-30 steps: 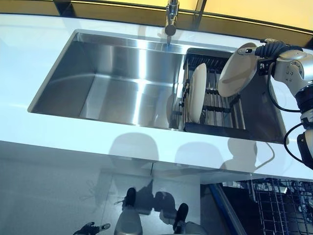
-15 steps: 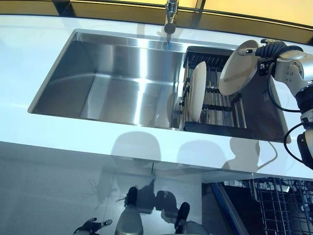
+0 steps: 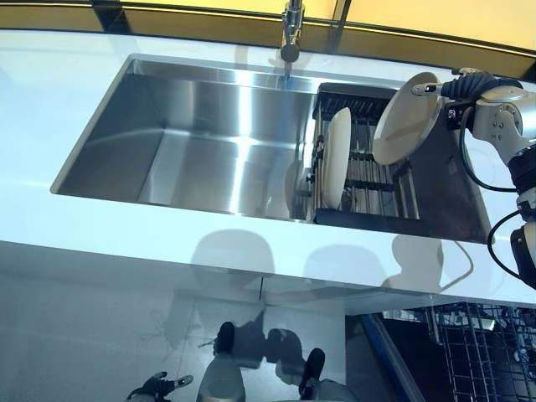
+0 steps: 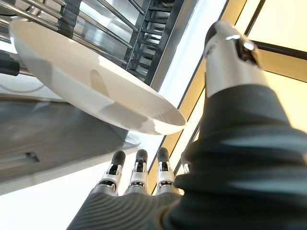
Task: Take plates into dishwasher
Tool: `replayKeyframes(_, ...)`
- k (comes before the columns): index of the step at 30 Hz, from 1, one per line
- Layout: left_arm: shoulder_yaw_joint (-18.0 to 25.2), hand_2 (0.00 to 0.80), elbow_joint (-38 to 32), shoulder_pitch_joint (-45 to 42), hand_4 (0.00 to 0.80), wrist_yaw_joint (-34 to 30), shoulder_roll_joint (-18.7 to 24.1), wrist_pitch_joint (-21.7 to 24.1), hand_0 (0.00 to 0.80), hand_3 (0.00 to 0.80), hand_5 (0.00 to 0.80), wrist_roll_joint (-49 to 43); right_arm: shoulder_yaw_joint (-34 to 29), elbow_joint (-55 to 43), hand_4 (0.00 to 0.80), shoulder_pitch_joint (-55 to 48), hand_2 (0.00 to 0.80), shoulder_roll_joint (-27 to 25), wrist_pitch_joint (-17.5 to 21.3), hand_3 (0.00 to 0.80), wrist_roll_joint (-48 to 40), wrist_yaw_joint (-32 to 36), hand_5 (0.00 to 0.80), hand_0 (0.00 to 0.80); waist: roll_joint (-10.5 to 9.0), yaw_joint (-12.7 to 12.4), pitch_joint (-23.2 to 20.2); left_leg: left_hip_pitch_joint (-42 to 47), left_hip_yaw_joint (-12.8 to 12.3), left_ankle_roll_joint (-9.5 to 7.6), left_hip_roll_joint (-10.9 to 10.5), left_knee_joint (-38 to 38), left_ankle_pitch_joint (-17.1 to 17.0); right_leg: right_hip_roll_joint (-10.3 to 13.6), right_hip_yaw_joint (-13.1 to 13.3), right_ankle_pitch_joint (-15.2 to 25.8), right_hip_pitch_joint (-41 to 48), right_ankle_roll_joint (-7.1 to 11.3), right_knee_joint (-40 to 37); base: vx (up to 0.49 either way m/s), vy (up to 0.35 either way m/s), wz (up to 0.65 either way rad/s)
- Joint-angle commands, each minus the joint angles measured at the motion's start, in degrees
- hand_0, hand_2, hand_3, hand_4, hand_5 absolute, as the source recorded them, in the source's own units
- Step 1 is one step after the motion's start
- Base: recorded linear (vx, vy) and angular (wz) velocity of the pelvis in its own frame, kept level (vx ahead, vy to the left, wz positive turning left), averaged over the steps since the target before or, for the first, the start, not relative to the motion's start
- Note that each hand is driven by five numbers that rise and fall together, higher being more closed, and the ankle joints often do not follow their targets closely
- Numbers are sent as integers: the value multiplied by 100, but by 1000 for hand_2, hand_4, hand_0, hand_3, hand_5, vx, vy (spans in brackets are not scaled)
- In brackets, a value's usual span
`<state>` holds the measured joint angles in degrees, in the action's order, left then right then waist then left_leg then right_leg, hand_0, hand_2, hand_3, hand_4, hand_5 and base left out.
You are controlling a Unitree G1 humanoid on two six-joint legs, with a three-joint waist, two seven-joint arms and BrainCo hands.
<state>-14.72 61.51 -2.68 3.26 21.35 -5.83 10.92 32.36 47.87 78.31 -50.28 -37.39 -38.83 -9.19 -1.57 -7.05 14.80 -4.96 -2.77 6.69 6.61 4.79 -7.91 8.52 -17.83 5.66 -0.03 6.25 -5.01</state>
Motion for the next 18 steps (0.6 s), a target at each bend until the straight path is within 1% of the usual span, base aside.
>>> replayKeyframes(1, -325, 0, 11, -139, 0, -64, 315, -31, 0, 0, 0, 165, 251, -252, 0, 150, 0, -442, 133, 0, 206, -90, 0, 0, -117, -52, -107, 66, -153, 178, 59, 21, 193, 305, 226, 18, -62, 356, 1, 0, 0, 0)
replayKeyframes(7, -341, 0, 81, -107, 0, -58, 294, 13, 0, 0, 0, 200, 197, -269, 0, 86, 0, -403, 101, 0, 203, -107, 0, 0, -93, -40, -66, 49, -147, 174, 43, 21, 197, 312, 232, 15, -81, 346, 1, 0, 0, 0)
replayKeyframes(18, -366, 0, 256, -35, 0, 39, 186, 183, 0, 0, 0, 193, 162, -245, 0, -12, 0, -344, -12, 0, 80, -109, 0, 0, -117, -56, 38, -10, -131, 157, 37, 21, 207, 321, 218, 25, -137, 330, 1, 0, 0, 0)
